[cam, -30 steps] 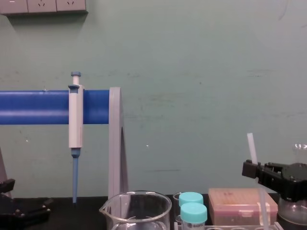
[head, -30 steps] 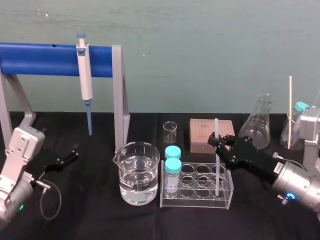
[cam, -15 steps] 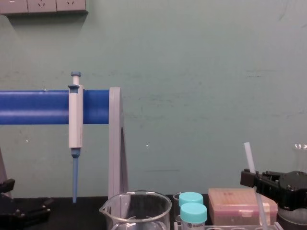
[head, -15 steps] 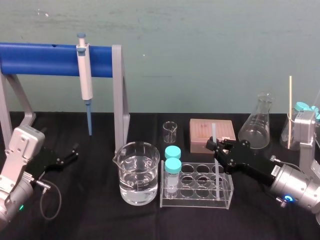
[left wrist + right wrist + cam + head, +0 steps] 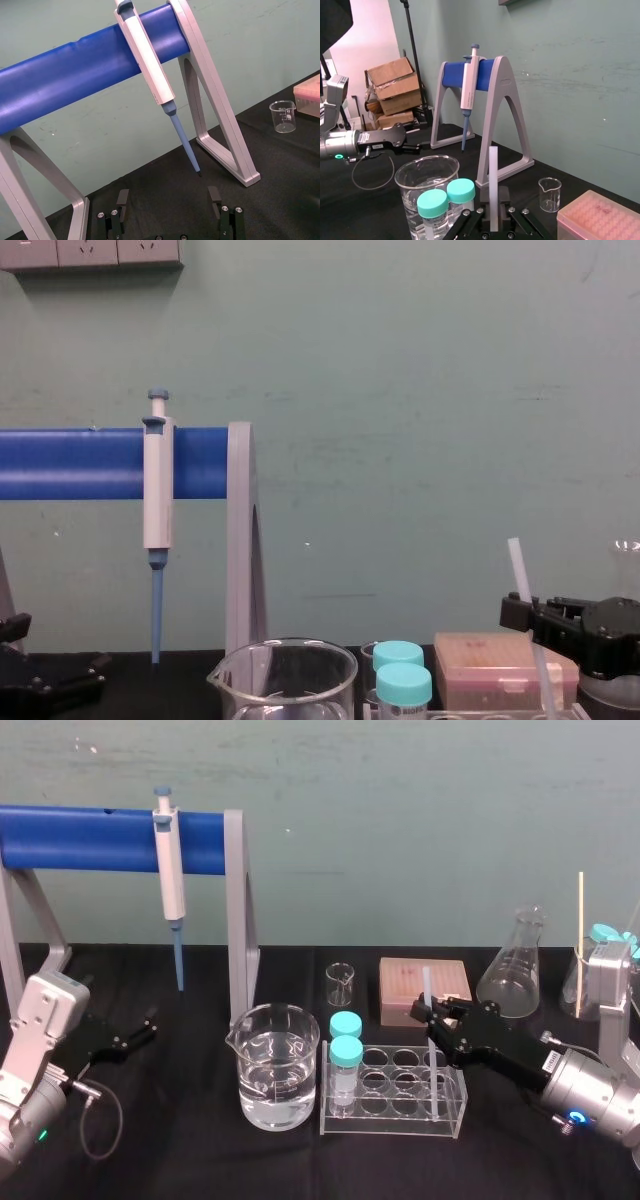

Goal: Pick up the stirring rod with one hand, then place it down.

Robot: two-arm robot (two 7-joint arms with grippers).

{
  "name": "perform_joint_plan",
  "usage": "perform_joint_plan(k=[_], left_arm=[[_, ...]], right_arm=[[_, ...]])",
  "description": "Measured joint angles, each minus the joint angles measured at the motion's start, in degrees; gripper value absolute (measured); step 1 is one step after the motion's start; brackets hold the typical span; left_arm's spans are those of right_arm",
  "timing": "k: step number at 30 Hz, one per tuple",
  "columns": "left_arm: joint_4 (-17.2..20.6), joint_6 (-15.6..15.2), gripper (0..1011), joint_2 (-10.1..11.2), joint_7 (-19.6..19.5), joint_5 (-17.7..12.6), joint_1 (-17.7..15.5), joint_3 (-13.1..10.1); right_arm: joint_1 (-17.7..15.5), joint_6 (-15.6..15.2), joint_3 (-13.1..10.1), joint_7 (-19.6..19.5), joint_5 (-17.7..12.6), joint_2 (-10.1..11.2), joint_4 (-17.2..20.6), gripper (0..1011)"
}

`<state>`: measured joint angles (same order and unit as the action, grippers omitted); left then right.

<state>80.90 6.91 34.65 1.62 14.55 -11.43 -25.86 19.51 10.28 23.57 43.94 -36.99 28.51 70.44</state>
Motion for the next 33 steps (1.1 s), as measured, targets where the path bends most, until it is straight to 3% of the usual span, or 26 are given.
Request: perform_joint_plan(k=[12,15,24,27,31,32,33], left_arm=[[0.00,0.00,1000,0.00,0.00,0.00,0.00,0.00],[0.00,0.00,1000,0.00,0.00,0.00,0.00,0.00],[0.00,0.00,1000,0.00,0.00,0.00,0.00,0.00],[0.00,0.00,1000,0.00,0.00,0.00,0.00,0.00],[0.00,0.00,1000,0.00,0.00,0.00,0.00,0.00],[0.00,0.00,1000,0.00,0.00,0.00,0.00,0.00],[0.00,0.00,1000,0.00,0.00,0.00,0.00,0.00]], right_arm=[[-0.02,0.01,-0.03,-0.04,-0.10,0.03,0.06,459],[-0.02,0.02,-0.03,-0.04,-0.10,0.03,0.07,603],[-0.03,0.06,-0.22,-0.41,-0.05,0.02,0.13,864],[-0.34,0.19,-1.22,-2.76,0.32,-0.04,1.06,954],[-1.80,0.58,-4.00,-10.22,2.04,-0.42,3.37,1003],[-2.64,0.63,-5.27,-14.83,3.66,-0.76,4.37,1003],[-2.64,0.63,-5.27,-14.83,3.66,-0.76,4.37,1003]])
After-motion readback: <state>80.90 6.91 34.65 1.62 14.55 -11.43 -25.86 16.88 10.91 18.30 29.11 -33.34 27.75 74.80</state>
